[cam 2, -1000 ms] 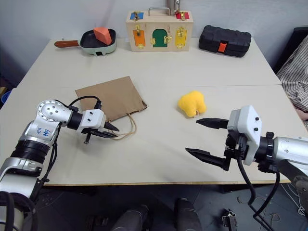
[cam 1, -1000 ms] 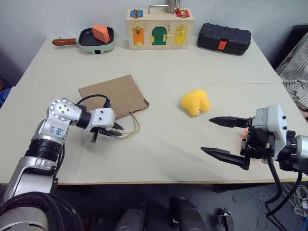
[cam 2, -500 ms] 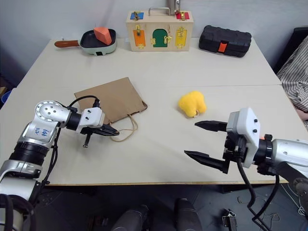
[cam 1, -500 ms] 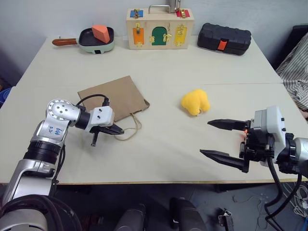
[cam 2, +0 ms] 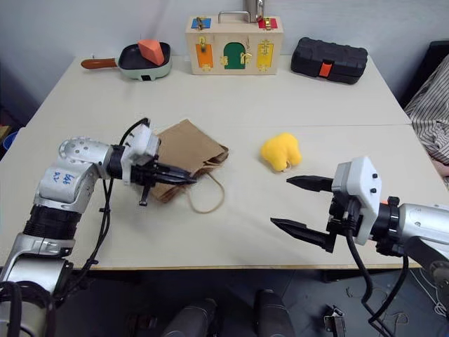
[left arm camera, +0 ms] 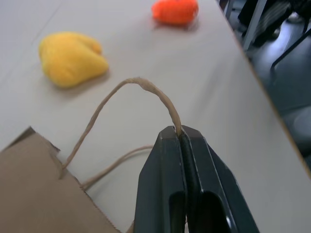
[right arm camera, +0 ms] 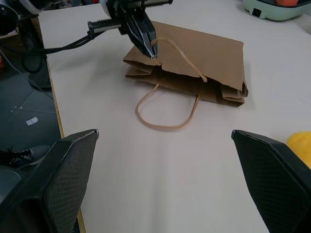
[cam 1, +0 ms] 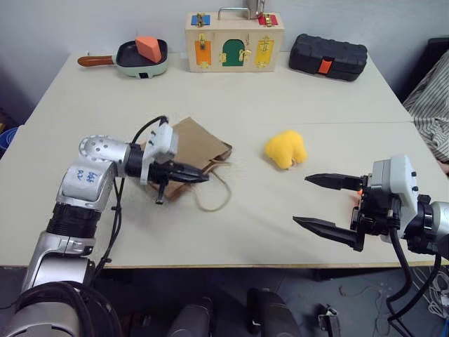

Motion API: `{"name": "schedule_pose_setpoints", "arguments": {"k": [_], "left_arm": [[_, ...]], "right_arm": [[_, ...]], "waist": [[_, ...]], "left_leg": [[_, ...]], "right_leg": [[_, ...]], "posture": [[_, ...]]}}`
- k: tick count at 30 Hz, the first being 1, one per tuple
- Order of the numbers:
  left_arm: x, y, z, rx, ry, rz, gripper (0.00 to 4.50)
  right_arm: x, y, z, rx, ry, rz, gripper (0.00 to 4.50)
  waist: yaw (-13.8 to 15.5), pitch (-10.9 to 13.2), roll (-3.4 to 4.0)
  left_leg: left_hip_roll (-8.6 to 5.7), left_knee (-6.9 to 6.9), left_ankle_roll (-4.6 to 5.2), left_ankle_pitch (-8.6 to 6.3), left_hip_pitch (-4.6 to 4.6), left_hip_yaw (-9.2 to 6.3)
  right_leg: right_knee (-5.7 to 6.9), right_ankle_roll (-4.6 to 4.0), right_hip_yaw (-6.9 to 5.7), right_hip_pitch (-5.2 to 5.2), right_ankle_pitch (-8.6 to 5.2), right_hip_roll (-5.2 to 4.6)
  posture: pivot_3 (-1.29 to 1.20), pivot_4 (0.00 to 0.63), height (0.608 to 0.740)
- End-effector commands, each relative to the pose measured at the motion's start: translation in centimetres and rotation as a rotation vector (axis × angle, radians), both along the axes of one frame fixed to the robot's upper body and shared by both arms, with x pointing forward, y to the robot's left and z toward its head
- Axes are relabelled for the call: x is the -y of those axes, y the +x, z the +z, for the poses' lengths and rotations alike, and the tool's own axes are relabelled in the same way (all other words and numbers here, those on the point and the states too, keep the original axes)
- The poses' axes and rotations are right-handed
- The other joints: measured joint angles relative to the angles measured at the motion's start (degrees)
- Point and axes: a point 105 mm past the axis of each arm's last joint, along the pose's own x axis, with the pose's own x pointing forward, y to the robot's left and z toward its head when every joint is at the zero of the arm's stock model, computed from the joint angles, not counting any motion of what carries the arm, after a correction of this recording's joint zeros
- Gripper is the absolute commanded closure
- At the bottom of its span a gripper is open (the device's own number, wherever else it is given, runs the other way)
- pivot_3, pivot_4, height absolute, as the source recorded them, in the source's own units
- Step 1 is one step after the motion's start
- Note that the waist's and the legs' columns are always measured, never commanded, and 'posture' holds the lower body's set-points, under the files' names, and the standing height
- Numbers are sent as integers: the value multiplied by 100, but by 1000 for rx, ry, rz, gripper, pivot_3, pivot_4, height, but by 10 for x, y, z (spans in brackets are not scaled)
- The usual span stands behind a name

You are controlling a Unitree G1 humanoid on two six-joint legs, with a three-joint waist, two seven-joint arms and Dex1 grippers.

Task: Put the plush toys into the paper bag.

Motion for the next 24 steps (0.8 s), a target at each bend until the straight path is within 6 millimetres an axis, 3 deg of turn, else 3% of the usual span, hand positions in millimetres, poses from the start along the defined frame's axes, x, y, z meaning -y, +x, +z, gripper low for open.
{"name": "schedule_pose_setpoints", "arguments": {"k": [1,9,18,22,24], "left_arm": [[11,-5,26,-15,-99,-10,4464],[33,-9,39,-57,-208,-36,4464],[46,-11,57,-88,-306,-73,4464],[47,-15,61,-97,-325,-95,4464],[47,-17,65,-102,-343,-105,4500]], "right_arm": [[-2,1,11,68,17,-11,0],[-20,19,17,115,84,-24,0],[-69,55,-2,103,130,-16,0],[-78,72,-13,79,136,-49,0],[-79,84,-21,46,152,-85,395]], "waist": [[-13,0,0],[-12,0,0],[-25,-1,0],[-31,-1,0],[-33,-1,0]], "left_leg": [[0,-1,0,0,2,0],[0,2,-1,0,6,3],[-2,6,-1,0,5,2],[-2,5,-1,0,5,2],[-3,6,-1,0,5,1]], "right_leg": [[1,0,1,0,0,1],[3,0,3,0,0,1],[4,0,2,-2,0,1],[8,0,0,-4,0,2],[8,0,-3,-3,0,1]], "posture": [[0,150,740],[0,150,740],[0,150,740],[0,150,740],[0,150,740]]}}
